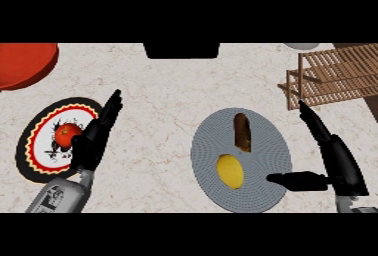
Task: Pick the lemon from the placemat and place it in the tiered shelf
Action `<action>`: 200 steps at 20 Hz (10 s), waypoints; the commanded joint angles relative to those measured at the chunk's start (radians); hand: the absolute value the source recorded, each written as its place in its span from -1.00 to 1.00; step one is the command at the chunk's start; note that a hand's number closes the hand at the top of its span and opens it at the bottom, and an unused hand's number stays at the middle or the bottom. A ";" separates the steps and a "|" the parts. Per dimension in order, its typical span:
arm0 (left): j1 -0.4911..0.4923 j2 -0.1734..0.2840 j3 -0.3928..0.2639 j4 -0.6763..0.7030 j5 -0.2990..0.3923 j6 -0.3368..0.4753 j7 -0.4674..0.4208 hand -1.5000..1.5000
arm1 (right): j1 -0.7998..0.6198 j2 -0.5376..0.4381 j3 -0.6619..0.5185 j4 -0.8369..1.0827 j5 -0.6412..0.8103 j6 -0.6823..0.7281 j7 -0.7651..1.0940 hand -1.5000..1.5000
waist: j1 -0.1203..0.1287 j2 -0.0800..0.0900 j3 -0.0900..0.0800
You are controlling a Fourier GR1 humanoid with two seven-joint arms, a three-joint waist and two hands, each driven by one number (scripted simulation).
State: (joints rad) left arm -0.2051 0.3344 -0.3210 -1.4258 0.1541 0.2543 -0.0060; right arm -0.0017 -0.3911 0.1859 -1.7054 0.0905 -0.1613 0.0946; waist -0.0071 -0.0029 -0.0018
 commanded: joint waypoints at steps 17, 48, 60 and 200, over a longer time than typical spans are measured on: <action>0.023 -0.085 0.031 0.041 -0.076 -0.030 -0.042 0.00 | -0.251 -0.019 0.308 -0.378 0.303 0.389 0.930 -1.00 | 0.009 0.002 0.001; -0.024 -0.185 0.214 0.118 -0.205 -0.176 -0.054 0.00 | -0.124 0.307 0.376 -0.162 0.709 0.397 0.798 -1.00 | 0.005 0.004 0.002; 0.107 -0.211 0.205 -0.095 -0.251 -0.201 0.019 0.00 | -0.093 0.338 0.344 -0.154 0.777 0.469 0.786 -1.00 | 0.009 0.002 0.002; -0.020 -0.266 0.346 0.094 -0.329 -0.273 -0.040 0.00 | -0.979 -0.378 -0.657 1.194 0.403 -0.254 -0.268 -1.00 | 0.017 0.008 0.002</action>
State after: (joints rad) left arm -0.1928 0.0563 -0.0061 -1.4113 -0.1677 -0.0329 -0.0017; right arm -0.9644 -0.7823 -0.4523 -0.5229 0.5201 -0.4001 -0.1986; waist 0.0186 0.0070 0.0006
